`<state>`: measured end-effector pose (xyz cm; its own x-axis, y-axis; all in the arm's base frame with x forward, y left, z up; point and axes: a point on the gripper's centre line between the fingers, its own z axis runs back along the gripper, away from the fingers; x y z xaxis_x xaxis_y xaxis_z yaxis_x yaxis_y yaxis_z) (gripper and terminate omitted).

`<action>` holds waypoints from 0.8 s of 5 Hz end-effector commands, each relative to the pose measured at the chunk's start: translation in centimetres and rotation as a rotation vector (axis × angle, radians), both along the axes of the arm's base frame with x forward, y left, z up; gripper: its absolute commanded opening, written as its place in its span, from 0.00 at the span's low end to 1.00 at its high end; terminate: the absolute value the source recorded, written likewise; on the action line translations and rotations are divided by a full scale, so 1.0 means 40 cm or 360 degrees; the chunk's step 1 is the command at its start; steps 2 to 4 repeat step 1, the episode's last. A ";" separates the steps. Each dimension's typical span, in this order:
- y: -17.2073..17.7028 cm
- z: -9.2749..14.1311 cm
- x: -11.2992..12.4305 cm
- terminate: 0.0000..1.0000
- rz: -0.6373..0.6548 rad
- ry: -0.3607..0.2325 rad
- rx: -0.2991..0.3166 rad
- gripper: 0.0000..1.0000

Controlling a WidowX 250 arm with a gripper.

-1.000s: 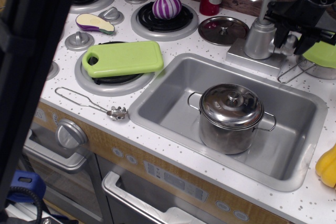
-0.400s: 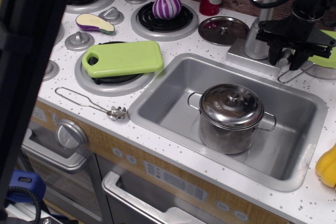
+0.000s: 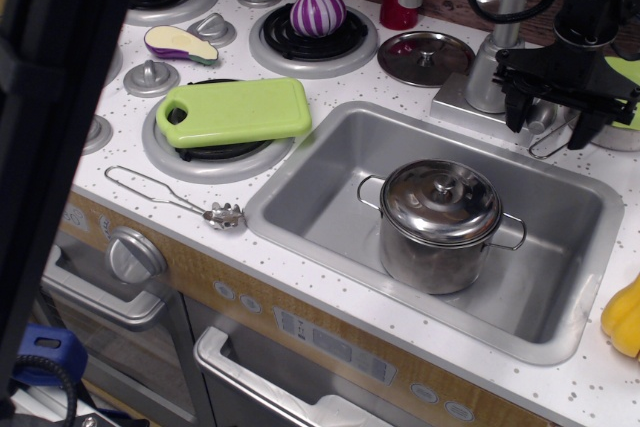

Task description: Turn lever vertical to front

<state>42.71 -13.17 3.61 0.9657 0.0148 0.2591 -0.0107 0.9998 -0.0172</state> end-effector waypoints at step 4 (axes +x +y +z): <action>-0.024 0.059 0.012 1.00 -0.0024 -0.0089 -0.0037 1.00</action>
